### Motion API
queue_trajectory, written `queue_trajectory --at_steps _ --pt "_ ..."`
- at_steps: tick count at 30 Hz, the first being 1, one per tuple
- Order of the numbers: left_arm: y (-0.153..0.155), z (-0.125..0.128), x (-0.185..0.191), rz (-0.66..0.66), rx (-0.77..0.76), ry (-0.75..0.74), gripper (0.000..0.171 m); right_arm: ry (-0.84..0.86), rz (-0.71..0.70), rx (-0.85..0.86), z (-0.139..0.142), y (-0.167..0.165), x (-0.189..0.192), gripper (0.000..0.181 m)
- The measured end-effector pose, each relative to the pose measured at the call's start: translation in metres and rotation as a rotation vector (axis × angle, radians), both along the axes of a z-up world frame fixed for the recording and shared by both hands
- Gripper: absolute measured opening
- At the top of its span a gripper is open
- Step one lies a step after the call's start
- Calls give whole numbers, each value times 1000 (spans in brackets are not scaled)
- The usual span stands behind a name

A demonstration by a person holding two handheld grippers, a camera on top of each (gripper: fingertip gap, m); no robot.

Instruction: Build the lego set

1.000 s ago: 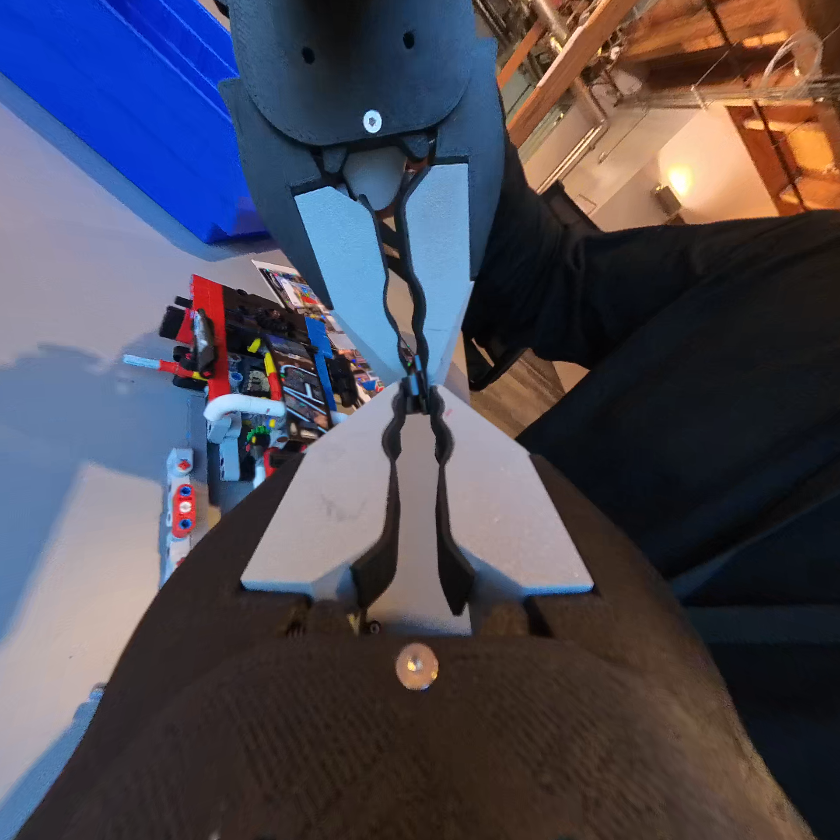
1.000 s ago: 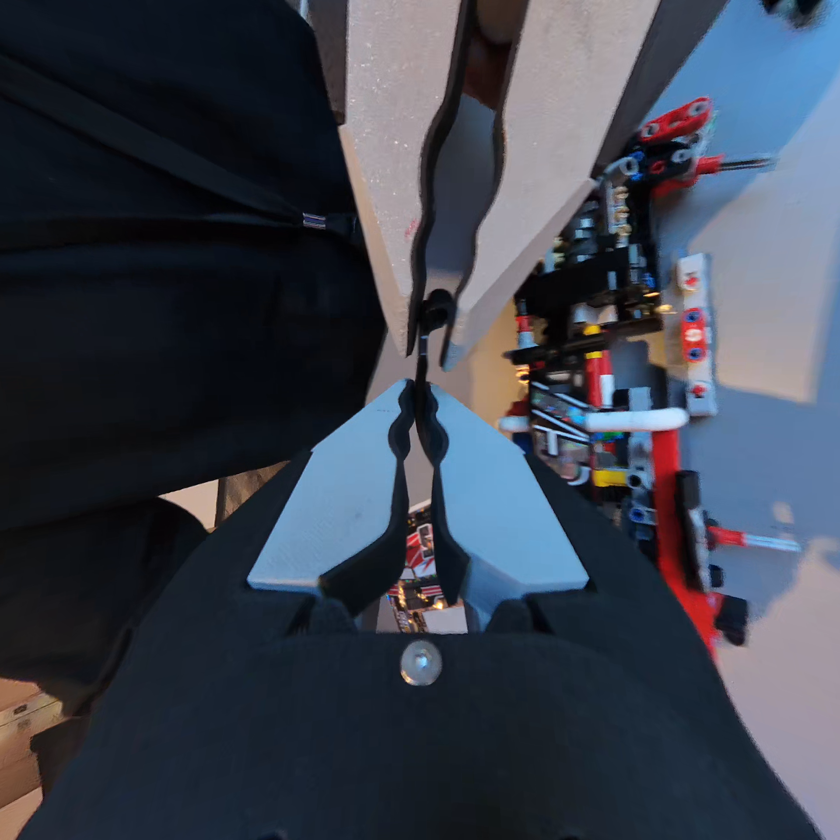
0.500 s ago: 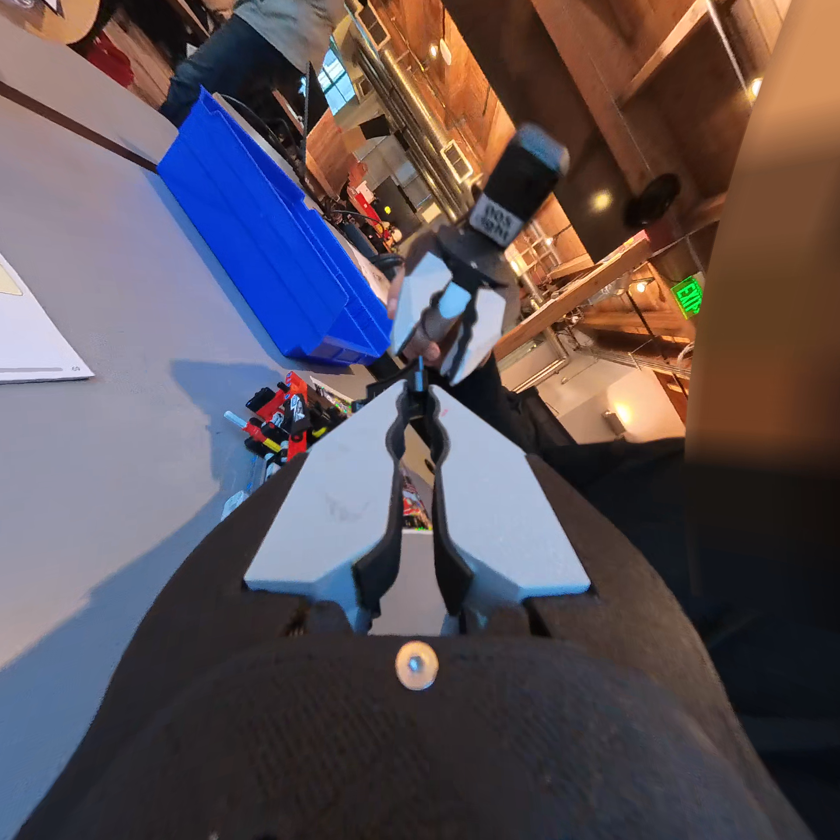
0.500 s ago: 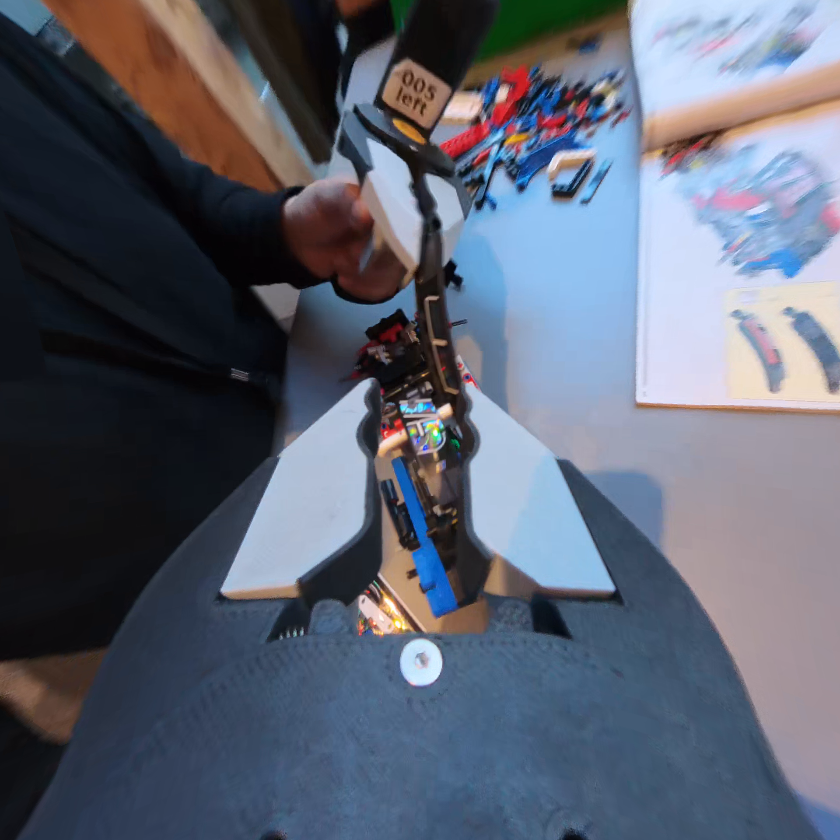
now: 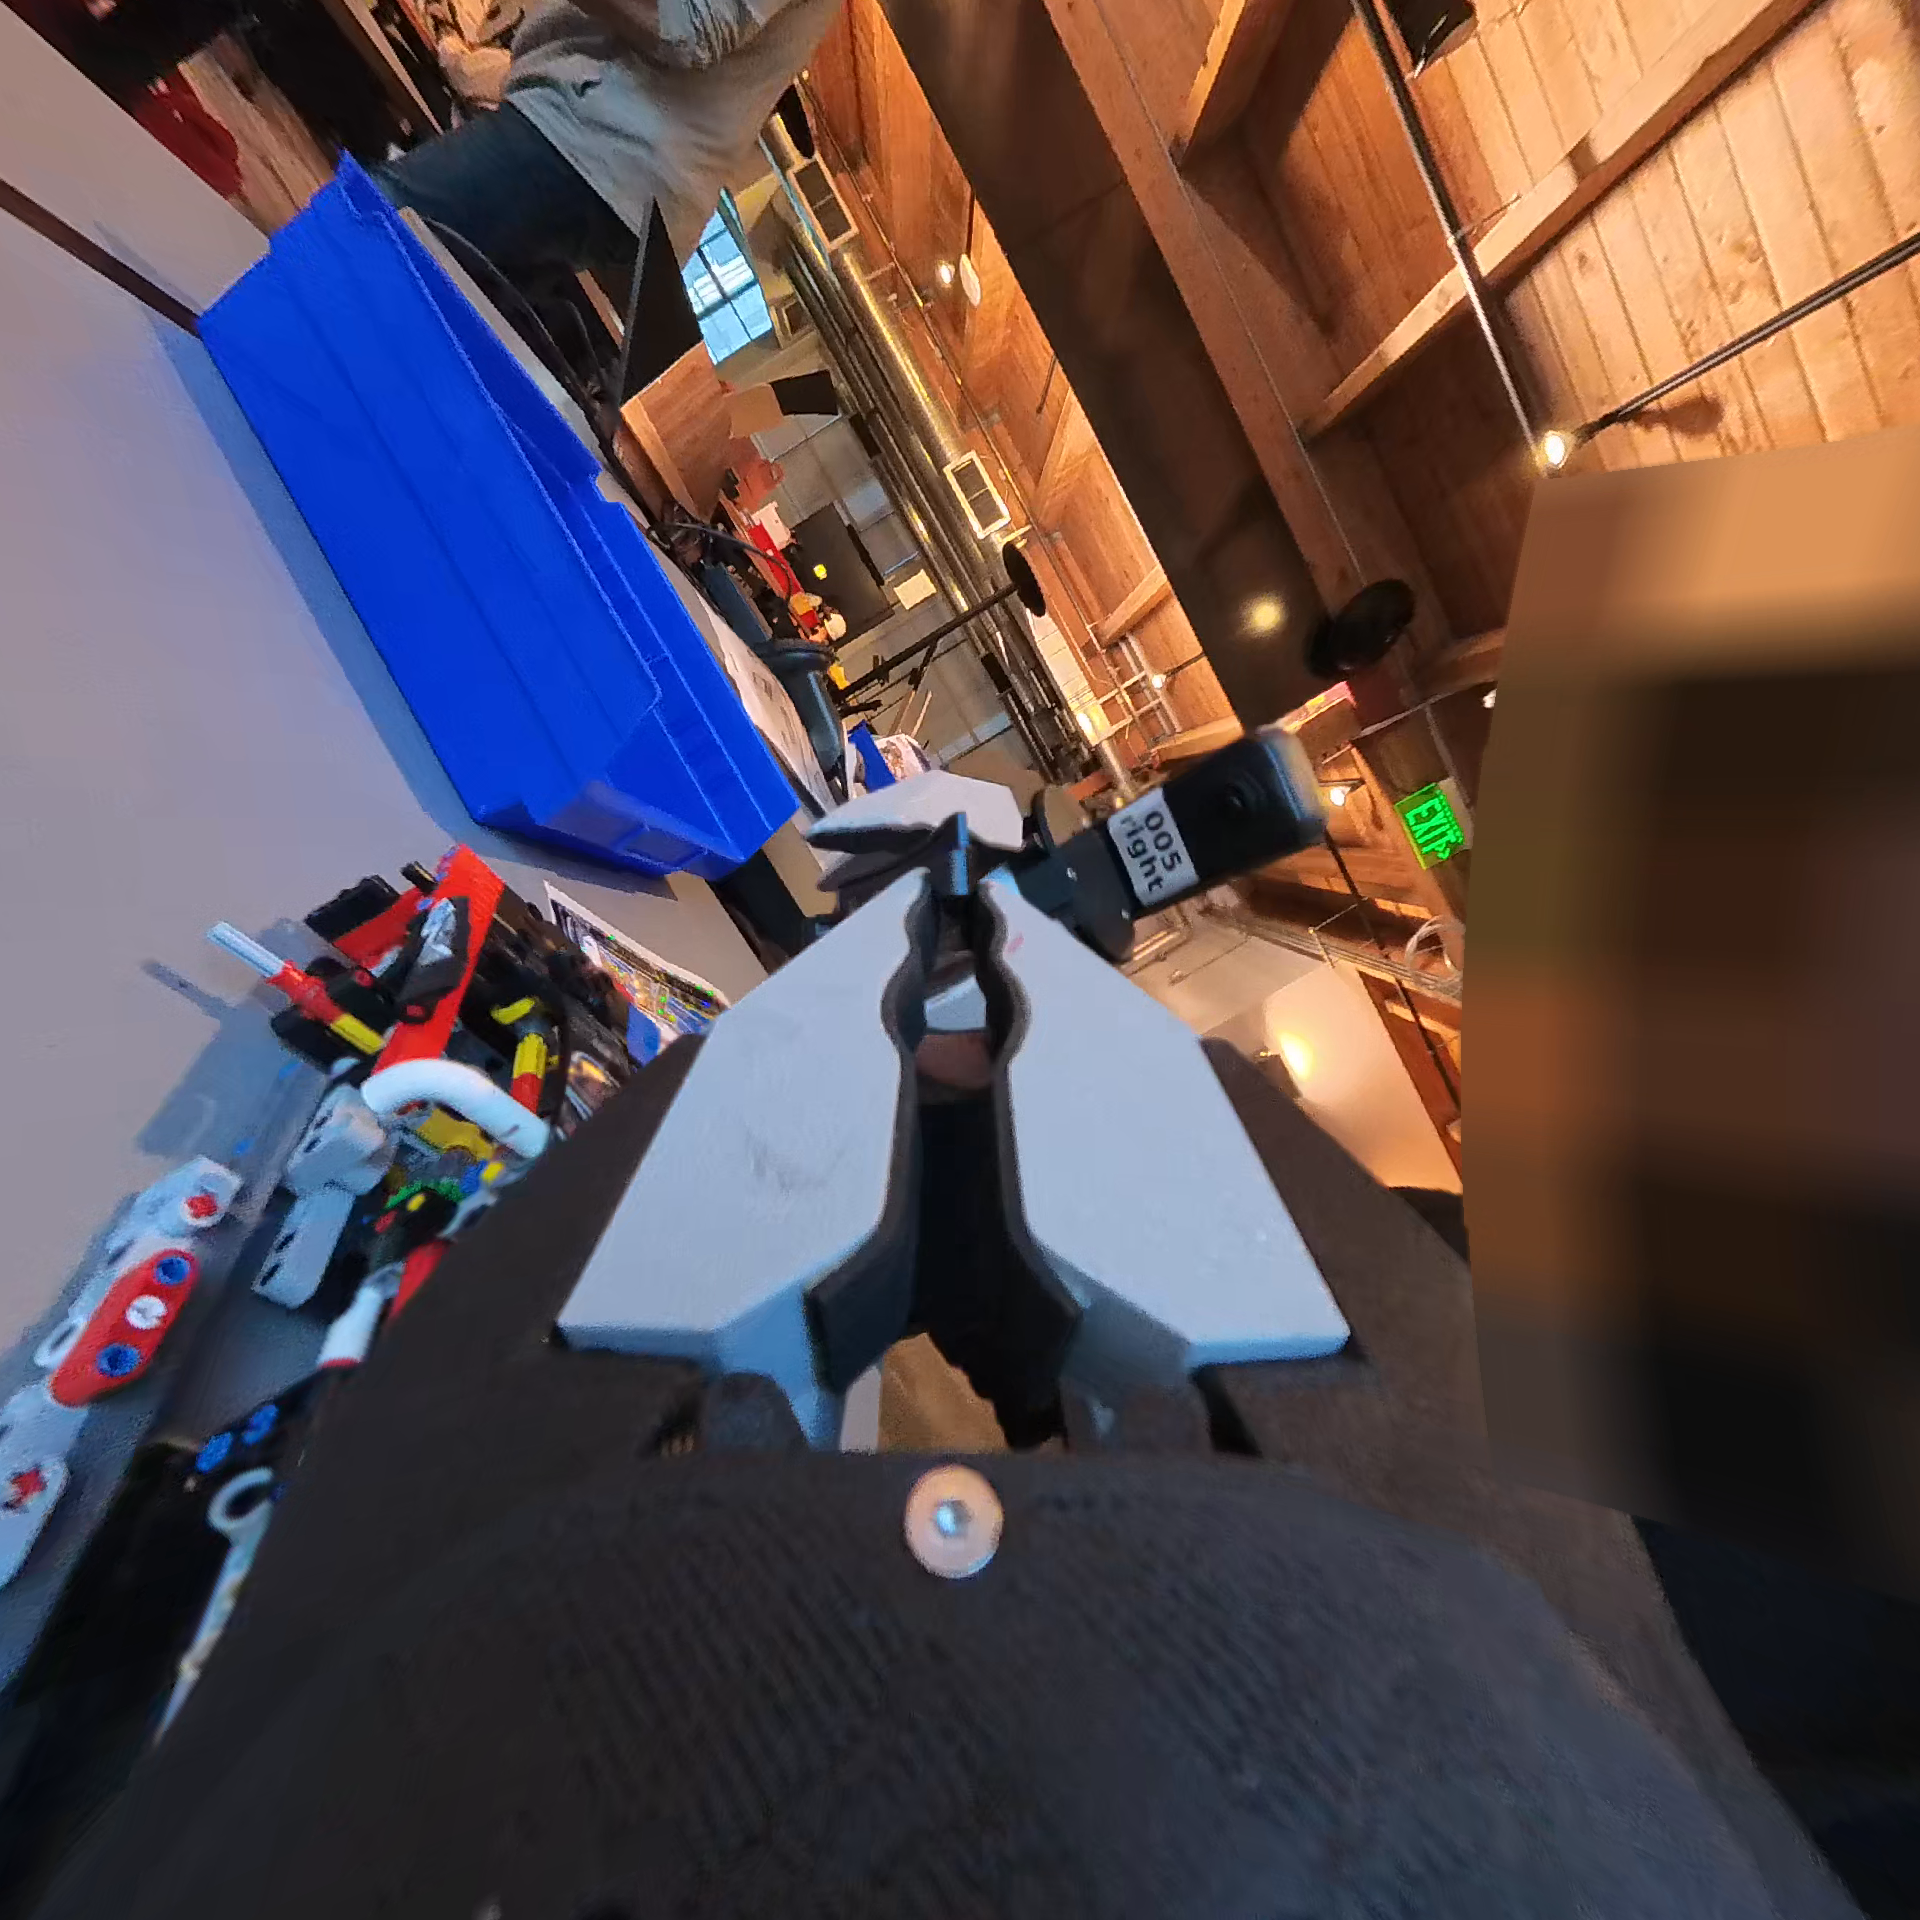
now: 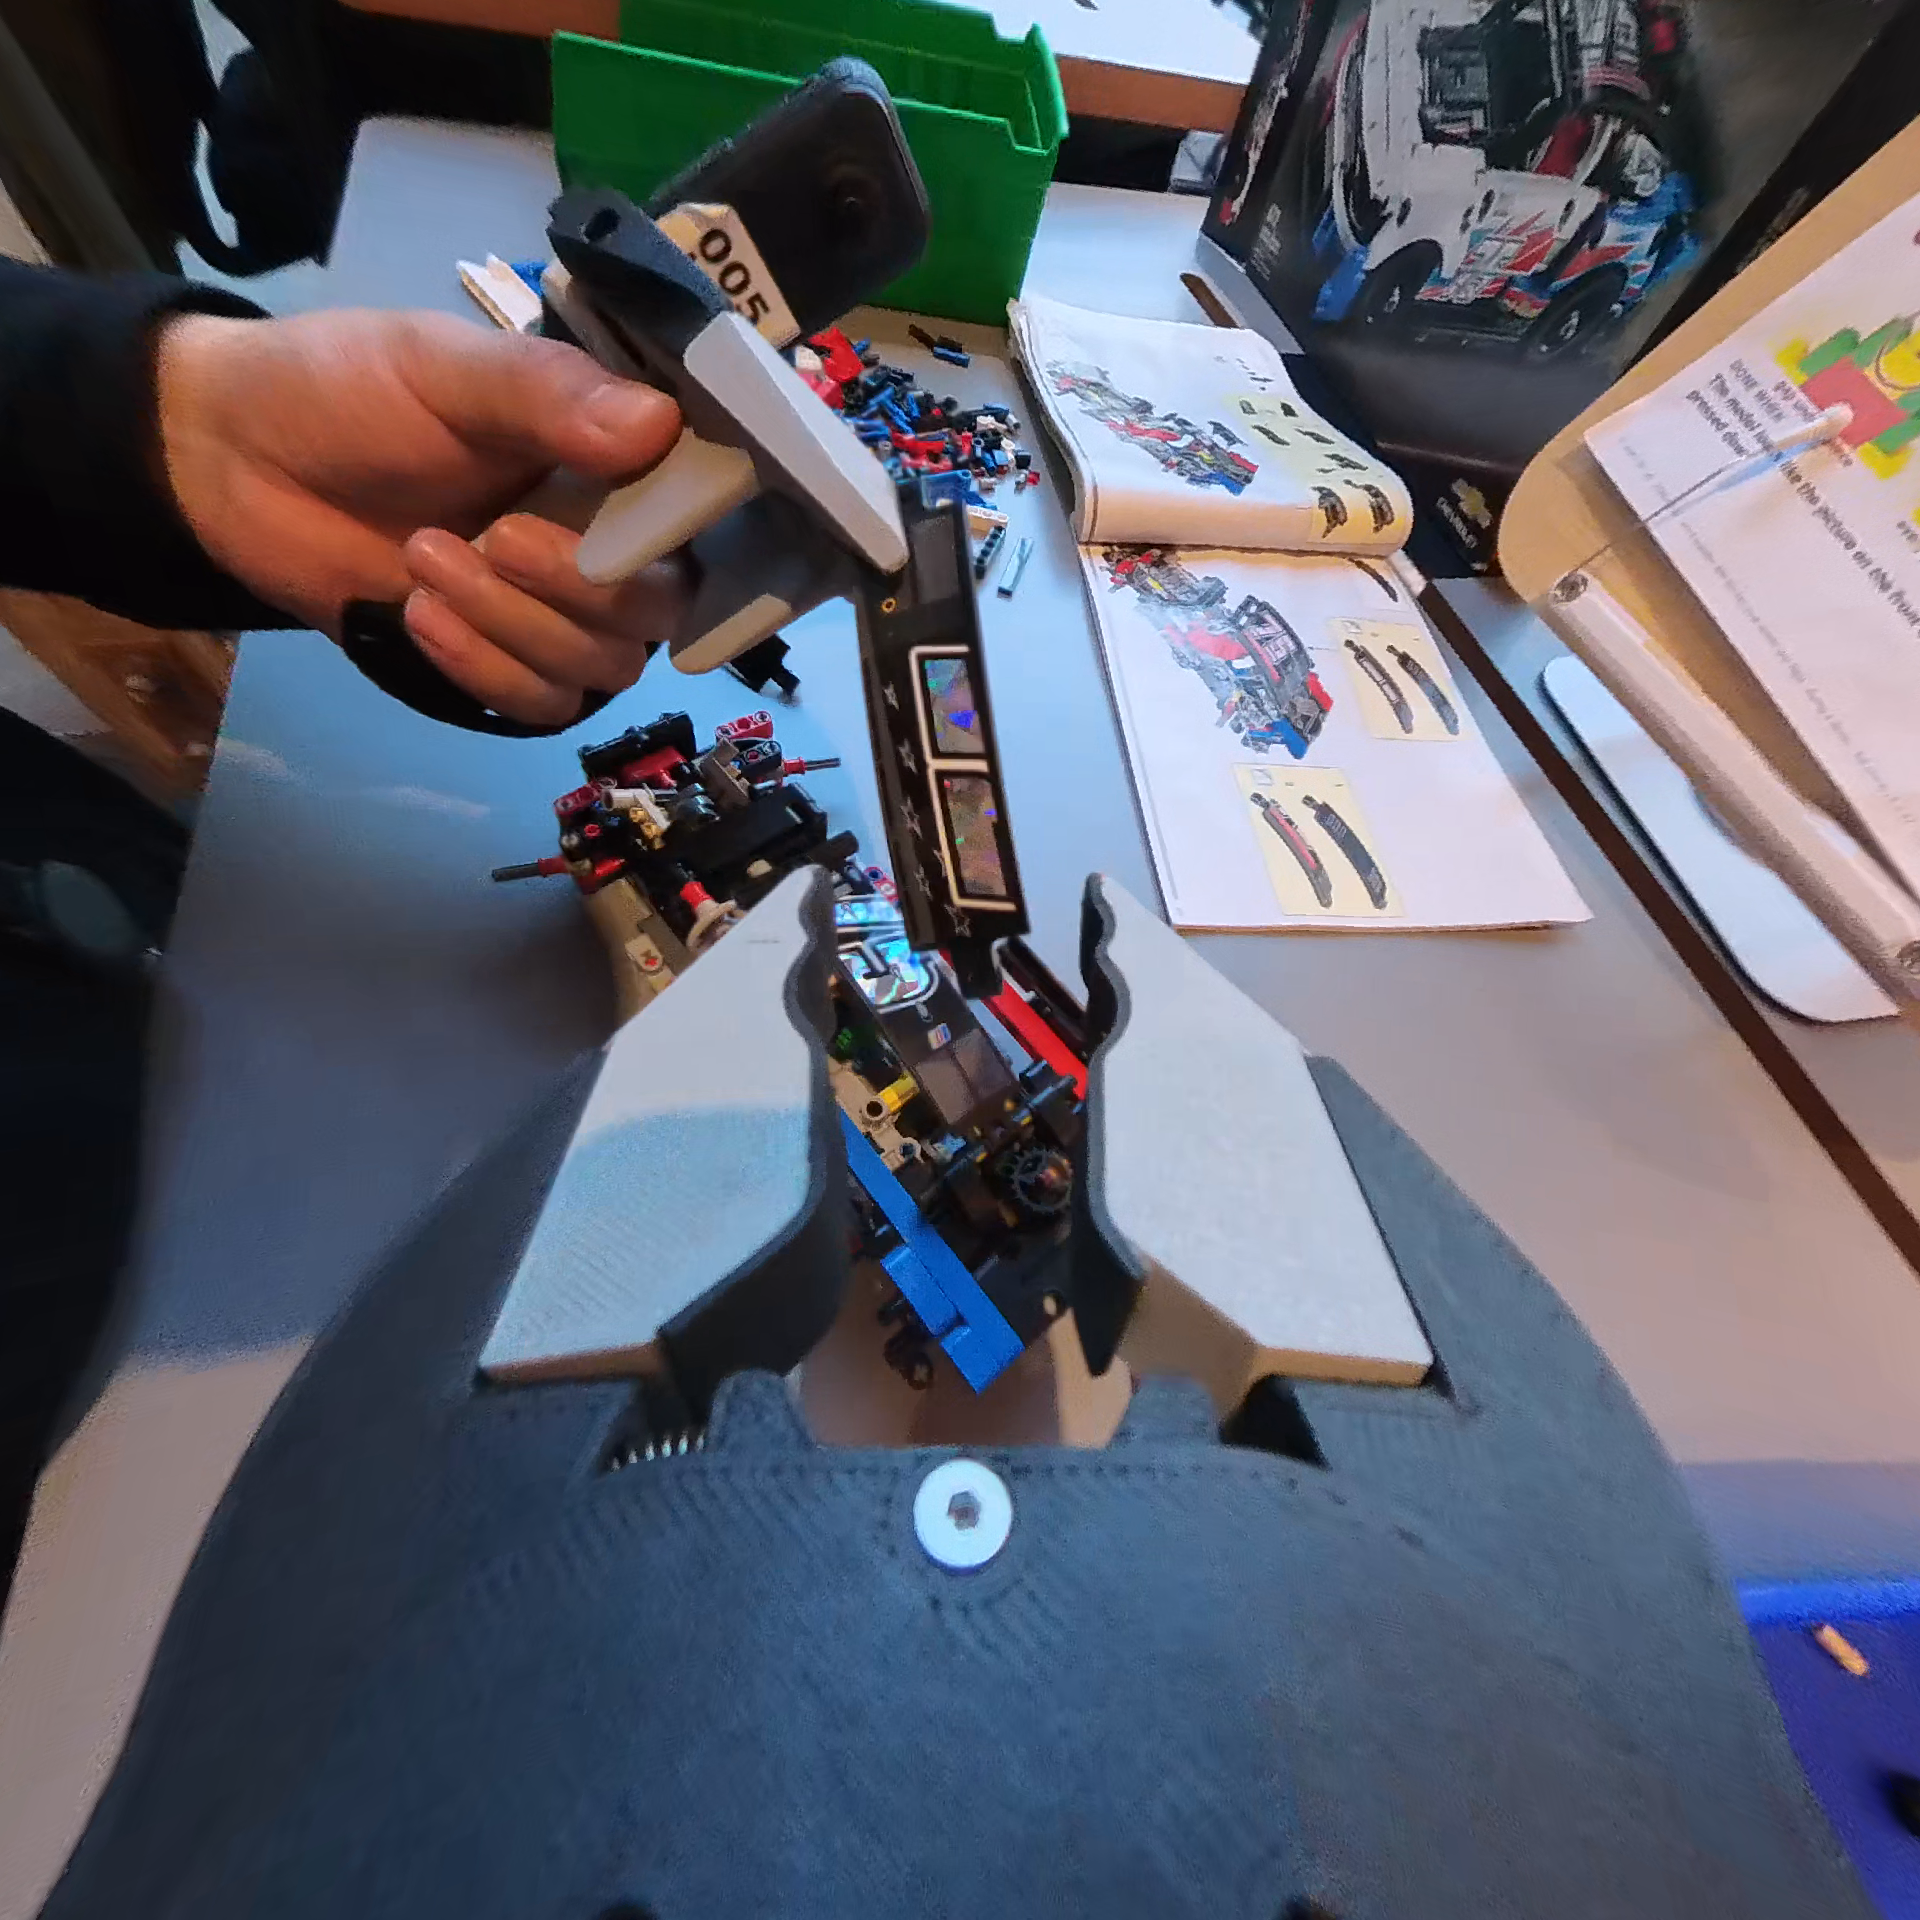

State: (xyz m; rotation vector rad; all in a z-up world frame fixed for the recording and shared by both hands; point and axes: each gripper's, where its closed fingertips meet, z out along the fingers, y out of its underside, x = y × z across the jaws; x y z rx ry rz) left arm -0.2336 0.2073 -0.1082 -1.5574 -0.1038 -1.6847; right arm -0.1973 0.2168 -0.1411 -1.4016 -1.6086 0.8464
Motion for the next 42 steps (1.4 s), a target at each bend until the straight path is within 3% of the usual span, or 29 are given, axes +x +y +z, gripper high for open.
queue_trajectory --at_steps 8,27,42 --pt "-13 0 5 11 -18 -17 4 -4 1 138 3 -13 -3 22" --pt "-20 -1 5 10 -21 0 3 -6 -6 139 1 -21 -2 22" --pt "-25 -28 15 15 -117 -47 3 -35 -11 103 -14 -10 8 25"
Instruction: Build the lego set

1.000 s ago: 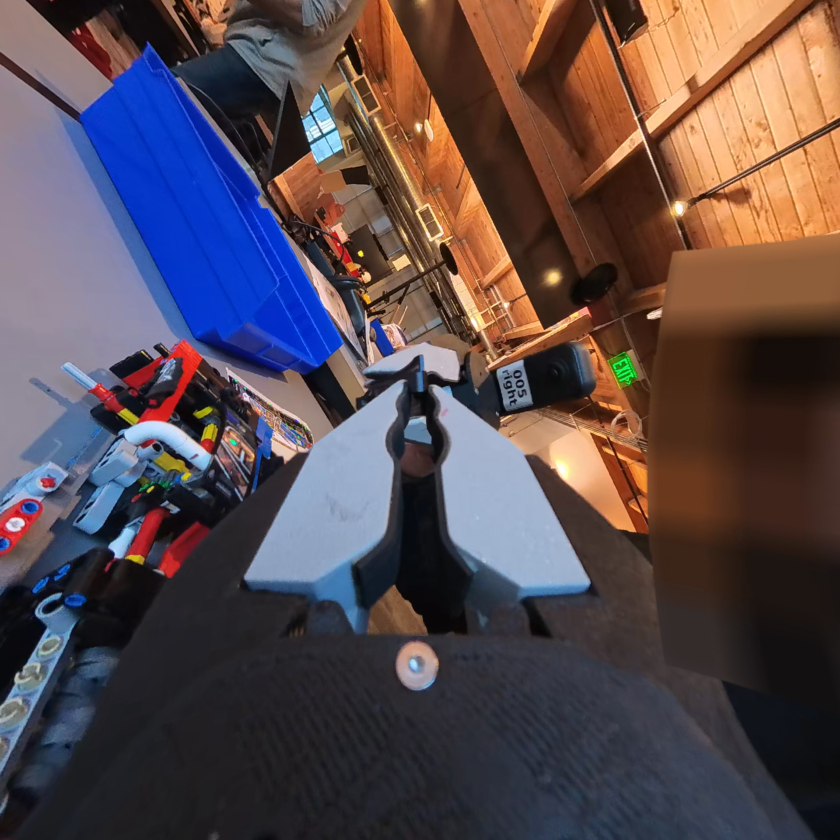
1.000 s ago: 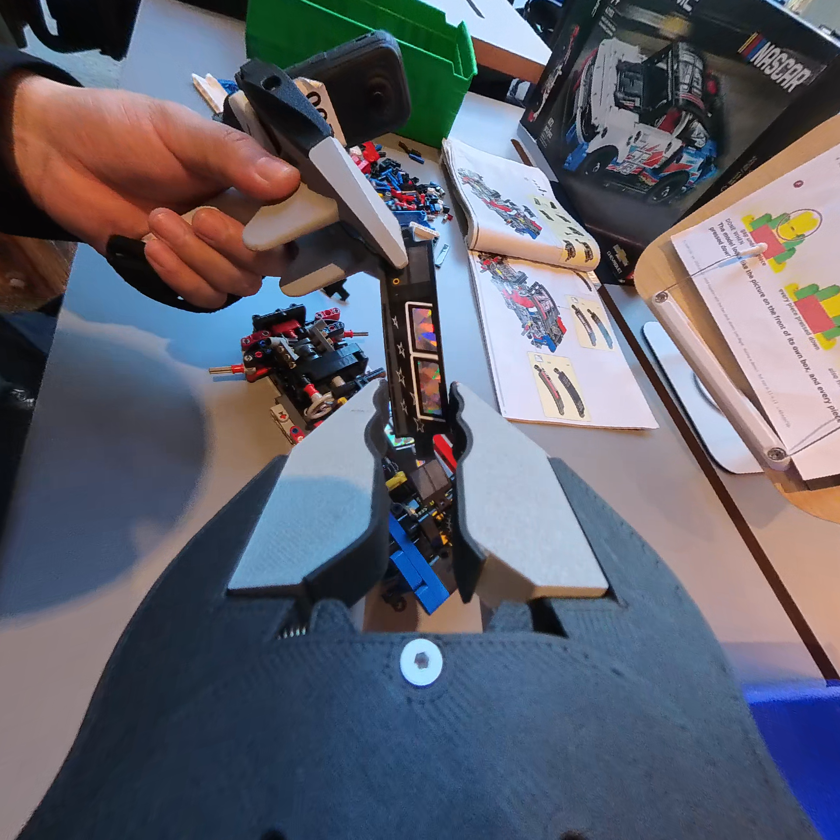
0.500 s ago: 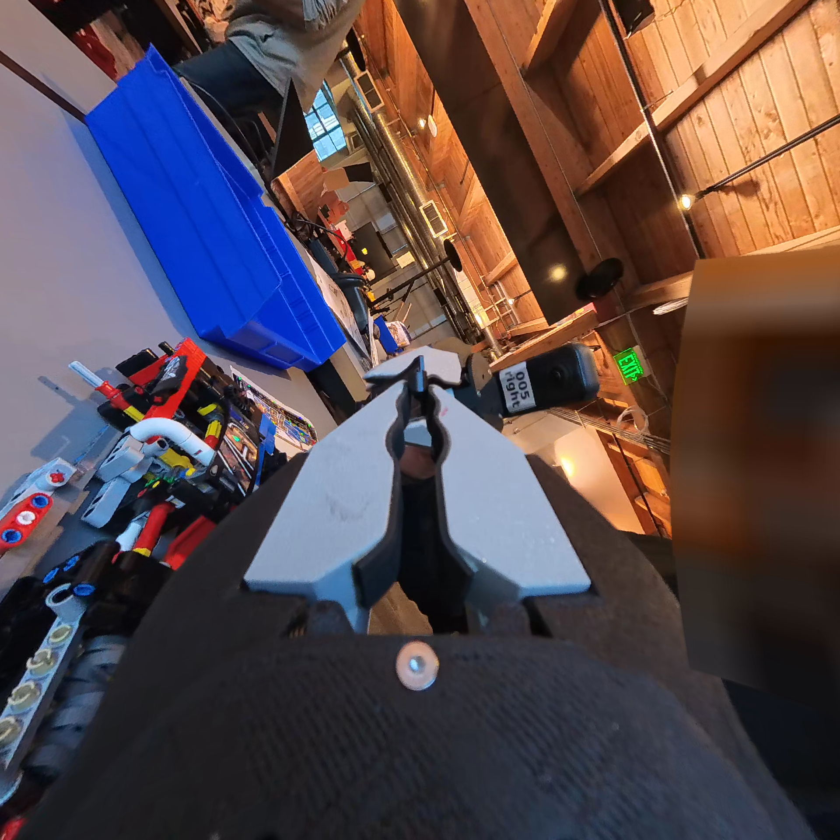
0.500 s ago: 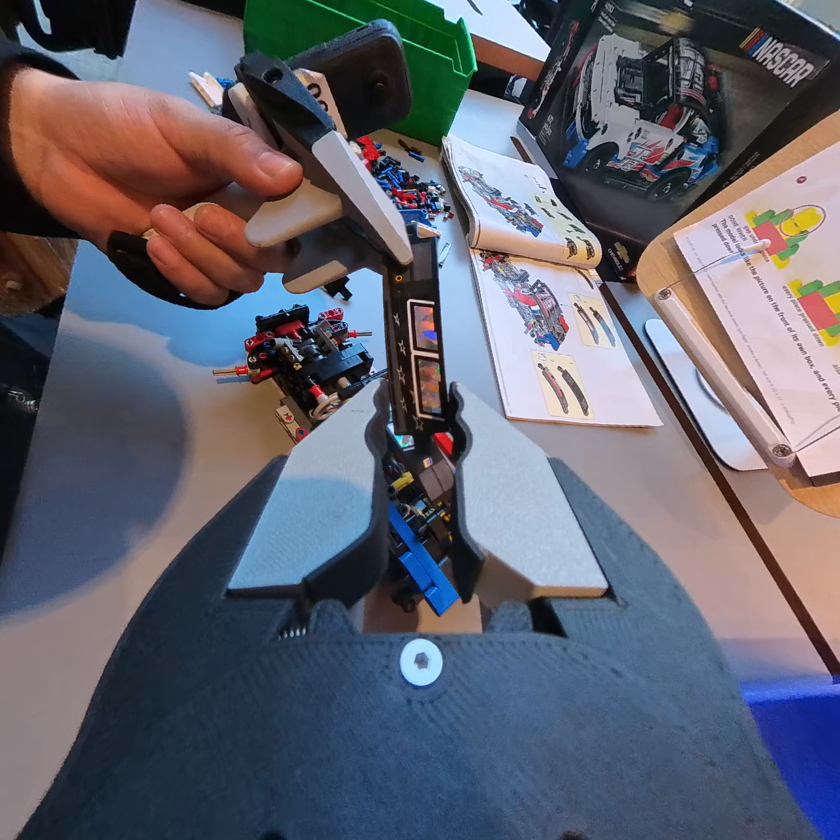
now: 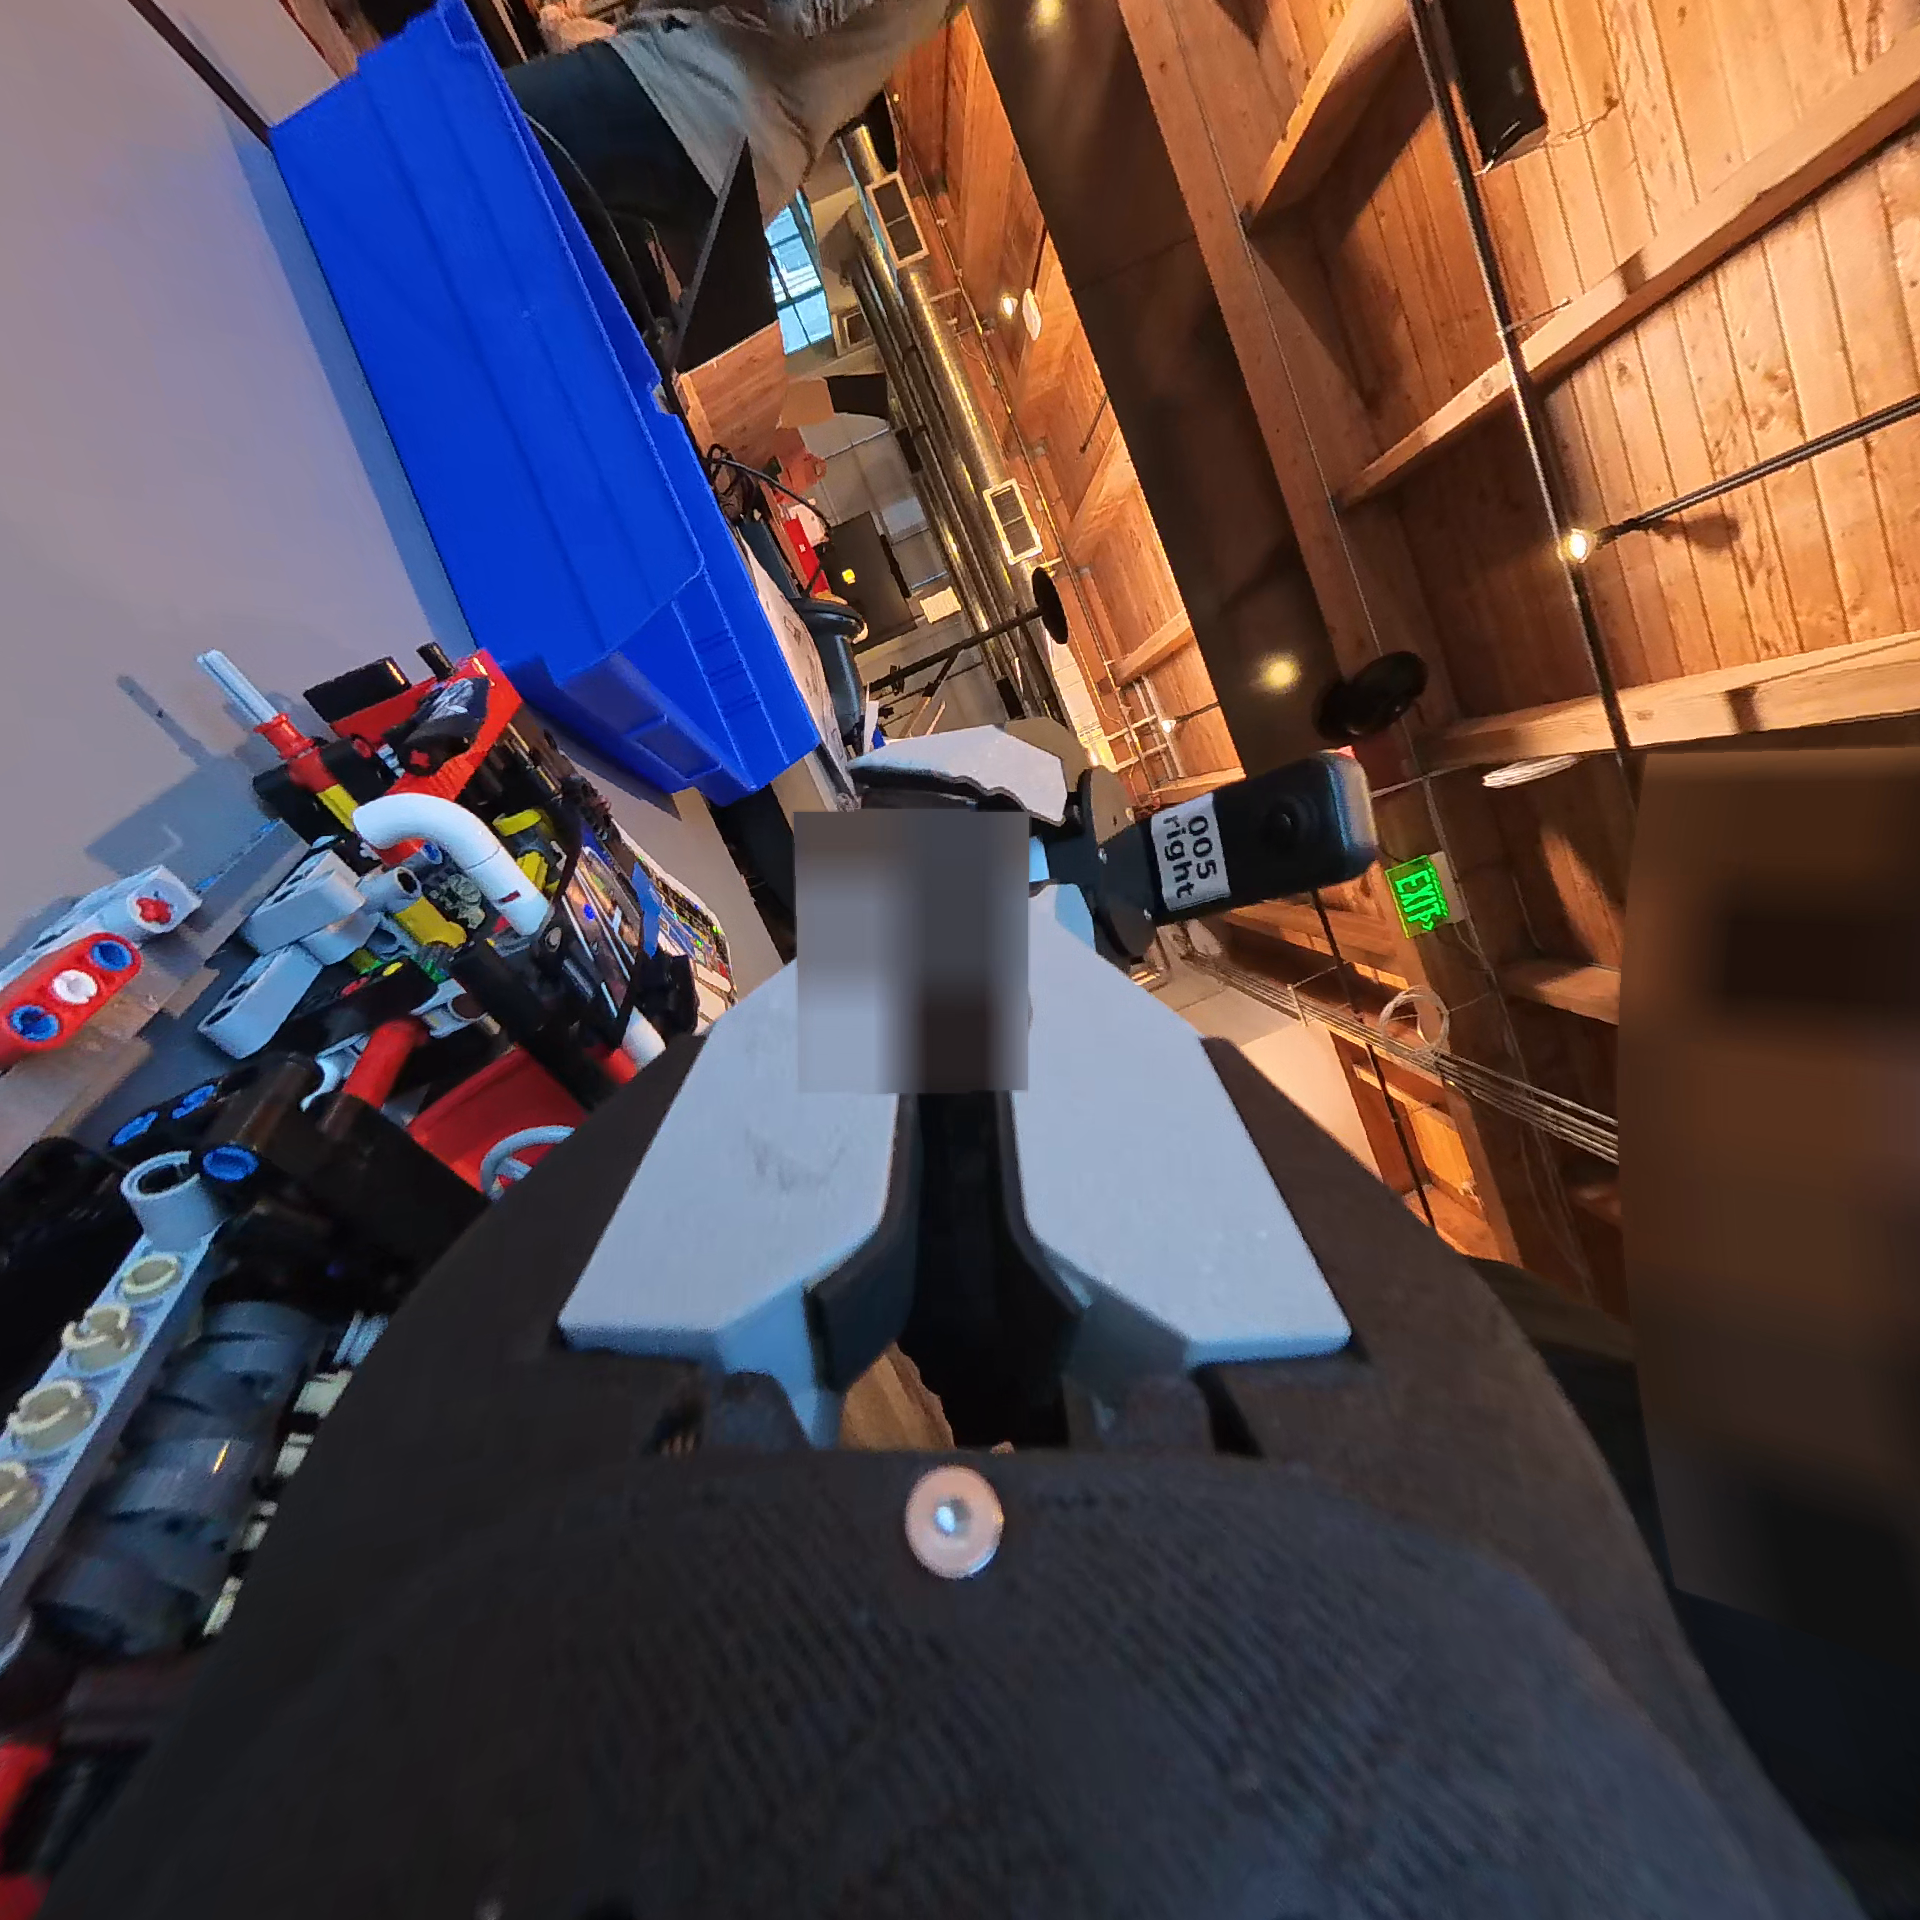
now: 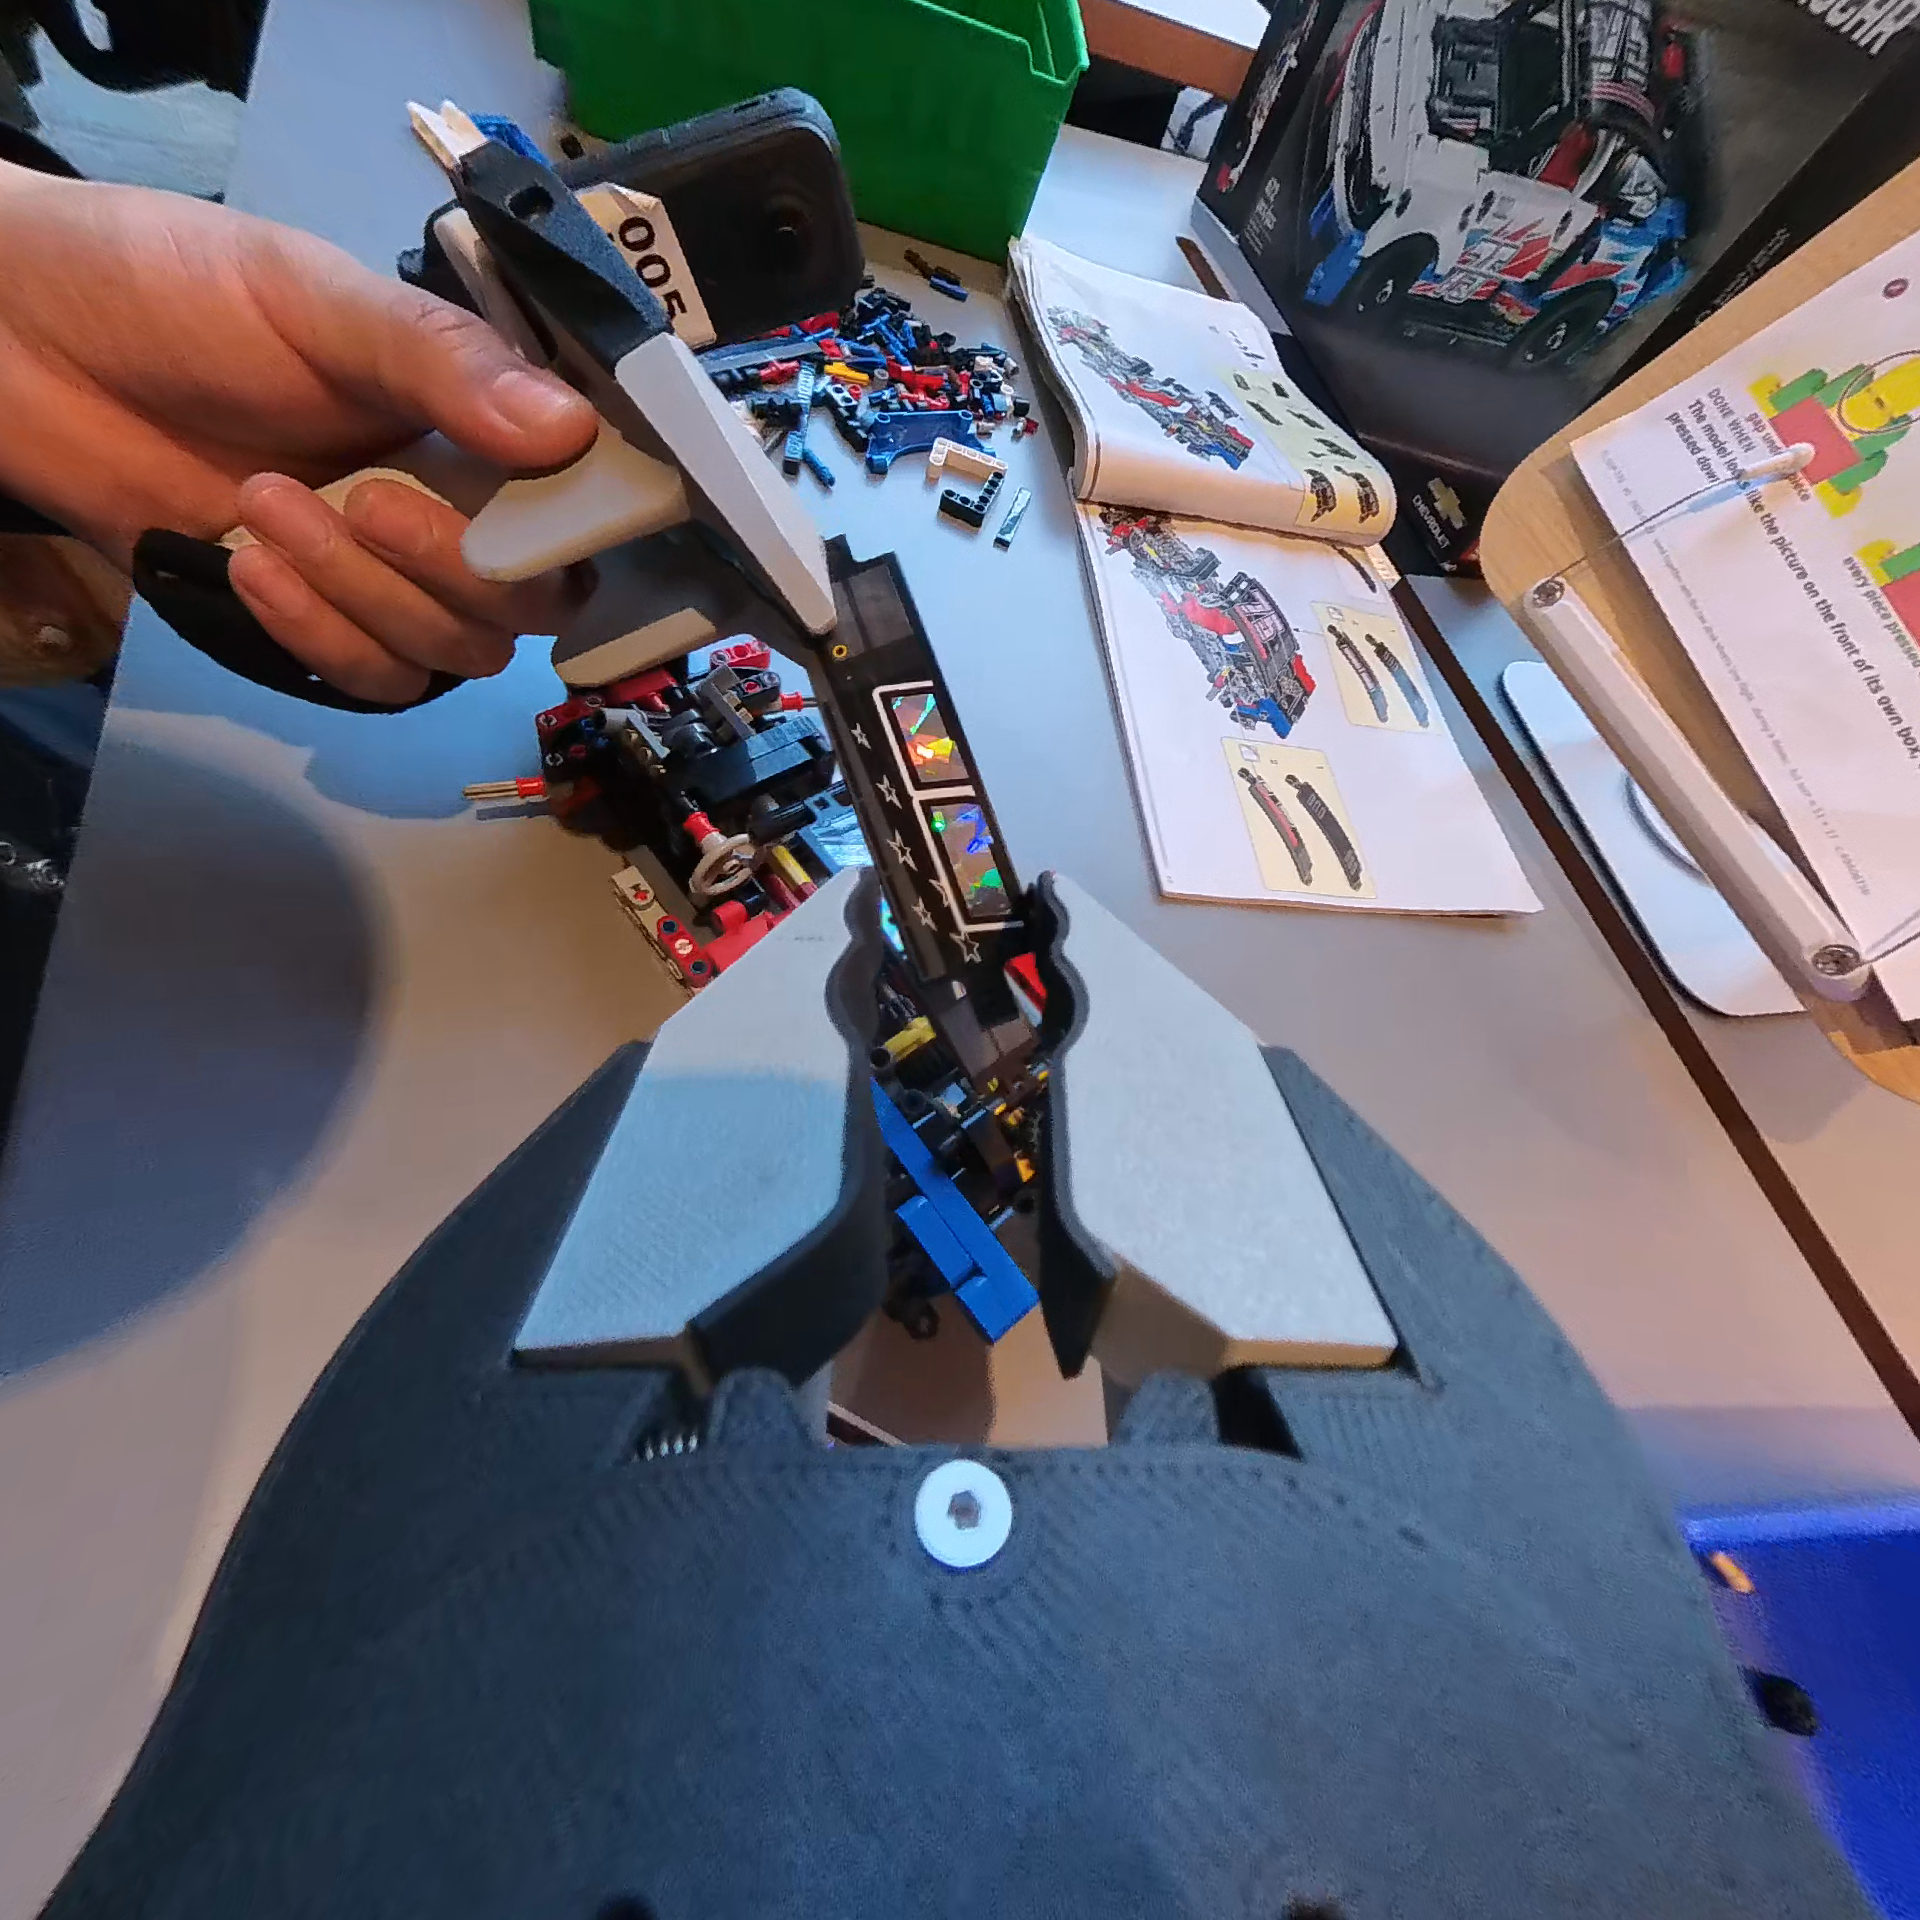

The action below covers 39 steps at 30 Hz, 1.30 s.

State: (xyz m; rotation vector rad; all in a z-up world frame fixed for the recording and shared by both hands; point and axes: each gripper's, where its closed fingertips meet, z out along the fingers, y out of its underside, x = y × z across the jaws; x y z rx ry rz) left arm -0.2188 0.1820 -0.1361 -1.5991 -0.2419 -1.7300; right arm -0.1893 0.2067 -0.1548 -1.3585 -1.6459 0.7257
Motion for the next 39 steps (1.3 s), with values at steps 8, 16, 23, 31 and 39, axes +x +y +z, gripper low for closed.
queue_trajectory --at_steps 8,16,23,31,39 --pt "7 11 -8 3 49 72 3 14 56 -77 -4 -16 -1 20" --pt "-2 19 14 -406 120 371 3 106 170 -254 10 -35 0 19" --pt "-6 32 36 -639 209 591 3 148 316 -640 27 -47 -9 4" --pt "26 31 11 -413 267 713 26 530 166 -1017 56 0 -12 0" --pt "9 4 19 -443 226 599 16 753 86 -1210 57 22 -6 0"
